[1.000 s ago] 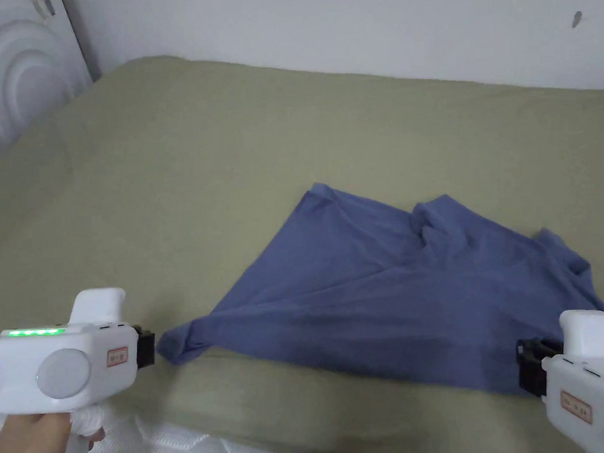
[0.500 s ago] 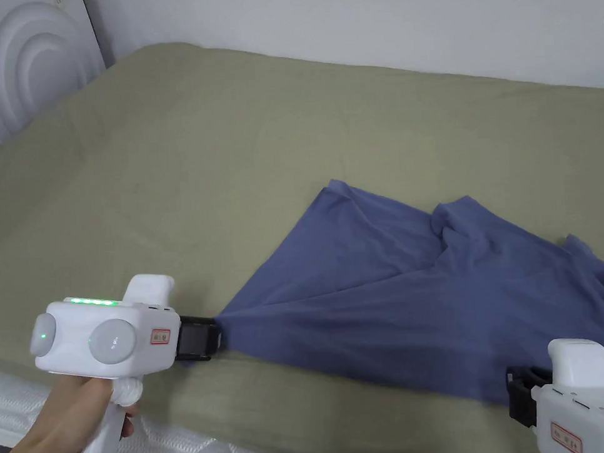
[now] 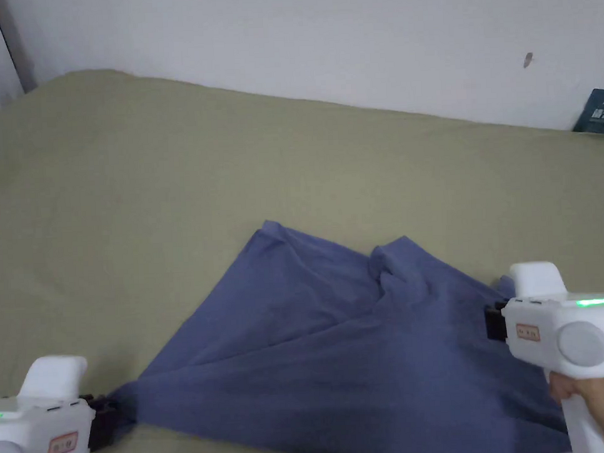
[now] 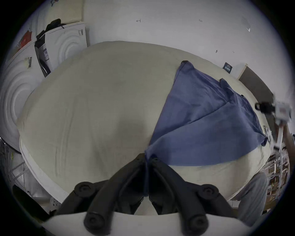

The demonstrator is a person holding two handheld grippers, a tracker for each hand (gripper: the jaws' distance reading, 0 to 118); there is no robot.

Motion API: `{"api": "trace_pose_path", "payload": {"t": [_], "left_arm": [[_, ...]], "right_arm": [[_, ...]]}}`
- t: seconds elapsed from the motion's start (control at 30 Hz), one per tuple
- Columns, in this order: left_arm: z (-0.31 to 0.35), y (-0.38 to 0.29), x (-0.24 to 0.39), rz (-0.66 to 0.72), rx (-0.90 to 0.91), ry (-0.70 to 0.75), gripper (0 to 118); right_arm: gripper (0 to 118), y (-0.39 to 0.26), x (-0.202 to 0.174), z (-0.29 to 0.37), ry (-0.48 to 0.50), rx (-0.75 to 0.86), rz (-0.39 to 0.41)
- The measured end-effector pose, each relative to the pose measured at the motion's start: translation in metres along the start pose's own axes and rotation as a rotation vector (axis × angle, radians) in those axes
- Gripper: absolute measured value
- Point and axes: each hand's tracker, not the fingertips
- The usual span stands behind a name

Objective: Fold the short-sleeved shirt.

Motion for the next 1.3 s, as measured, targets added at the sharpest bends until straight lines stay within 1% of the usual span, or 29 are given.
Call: {"api": "trace_pose_path", "payload": {"t": [0.1, 0.13, 0.2, 0.23, 0.27, 0.3, 0.33, 0.37, 0.4, 0.43, 0.47, 0.5, 0.53, 0.57, 0.6, 0.63, 0.67, 0.7, 0.73, 0.77, 0.8, 0.83, 0.9, 0.93, 0.97, 1.03, 1.1, 1.2, 1.3], "left_arm": [[0.0, -0.001, 0.001, 0.02, 0.006, -0.004, 4], [0.001, -0.002, 0.001, 0.025, 0.007, -0.004, 4], [0.002, -0.001, 0.001, 0.029, 0.008, -0.005, 4], [0.002, 0.0, 0.001, 0.031, 0.008, -0.006, 4], [0.001, -0.001, 0.001, 0.033, 0.008, -0.005, 4], [0.001, -0.001, 0.001, 0.033, 0.006, -0.005, 4], [0.0, 0.001, 0.003, 0.032, 0.005, -0.002, 4], [0.0, 0.001, 0.003, 0.031, 0.003, 0.0, 4], [0.0, 0.0, 0.004, 0.029, 0.001, 0.003, 4], [0.0, 0.0, 0.004, 0.026, 0.0, 0.005, 4], [-0.002, 0.001, 0.006, 0.023, -0.002, 0.007, 4], [-0.004, 0.002, 0.006, 0.02, -0.007, 0.008, 4], [-0.005, 0.002, 0.006, 0.016, -0.012, 0.01, 4], [-0.005, 0.002, 0.006, 0.014, -0.013, 0.012, 4], [-0.006, 0.003, 0.007, 0.013, -0.015, 0.014, 4], [-0.007, 0.004, 0.007, 0.014, -0.02, 0.017, 4], [-0.006, 0.004, 0.008, 0.016, -0.021, 0.02, 4], [-0.005, 0.005, 0.008, 0.016, -0.024, 0.022, 4], [-0.004, 0.006, 0.009, 0.015, -0.025, 0.025, 4], [-0.002, 0.007, 0.011, 0.014, -0.027, 0.028, 4], [0.001, 0.008, 0.011, 0.013, -0.027, 0.033, 4], [0.005, 0.009, 0.012, 0.011, -0.025, 0.037, 4], [0.018, 0.014, 0.016, 0.01, 0.002, 0.04, 4], [0.028, 0.018, 0.018, 0.011, 0.021, 0.034, 4], [0.037, 0.023, 0.021, 0.009, 0.049, 0.032, 4], [0.056, 0.036, 0.029, -0.01, 0.089, 0.023, 4], [0.077, 0.051, 0.038, -0.019, 0.147, 0.021, 4], [0.107, 0.08, 0.051, -0.002, 0.227, -0.017, 4], [0.137, 0.113, 0.068, -0.036, 0.293, -0.019, 4]], "right_arm": [[0, 0.038, 0.015, -0.046, -0.014, -0.051, 0.038], [0, 0.047, 0.02, -0.062, -0.017, -0.091, 0.056], [0, 0.058, 0.027, -0.088, -0.026, -0.111, 0.057], [8, 0.063, 0.032, -0.099, -0.005, -0.131, 0.047], [37, 0.066, 0.036, -0.11, 0.019, -0.165, 0.024], [101, 0.066, 0.035, -0.115, 0.028, -0.182, 0.033], [118, 0.064, 0.033, -0.123, 0.033, -0.216, 0.068], [110, 0.06, 0.03, -0.132, 0.018, -0.272, 0.106], [108, 0.058, 0.029, -0.133, -0.008, -0.183, 0.174], [109, 0.055, 0.017, -0.132, 0.009, -0.272, 0.183], [110, 0.052, 0.012, -0.134, 0.012, -0.268, 0.159], [109, 0.052, 0.009, -0.132, -0.006, -0.256, 0.145], [103, 0.053, 0.006, -0.129, -0.009, -0.256, 0.129], [94, 0.053, 0.019, -0.132, -0.001, -0.256, 0.131], [88, 0.052, 0.018, -0.127, 0.009, -0.247, 0.134], [88, 0.053, 0.015, -0.118, 0.062, -0.234, 0.116], [60, 0.054, 0.009, -0.107, 0.103, -0.209, 0.097], [3, 0.054, 0.005, -0.097, 0.085, -0.17, 0.127], [0, 0.051, -0.005, -0.081, 0.002, -0.103, 0.19], [0, 0.047, -0.008, -0.067, 0.011, -0.107, 0.214], [0, 0.045, -0.009, -0.054, 0.033, -0.109, 0.2], [0, 0.049, 0.002, -0.058, 0.042, -0.107, 0.18], [0, 0.054, 0.012, -0.03, 0.023, -0.029, 0.168], [0, 0.057, 0.02, -0.012, 0.037, 0.003, 0.15], [0, 0.058, 0.014, 0.023, 0.011, 0.059, 0.162], [0, 0.059, 0.019, 0.062, 0.006, 0.11, 0.165], [0, 0.063, 0.024, 0.11, -0.032, 0.183, 0.169], [0, 0.067, 0.034, 0.175, -0.065, 0.297, 0.127], [0, 0.077, 0.047, 0.235, -0.102, 0.39, 0.098]]}}
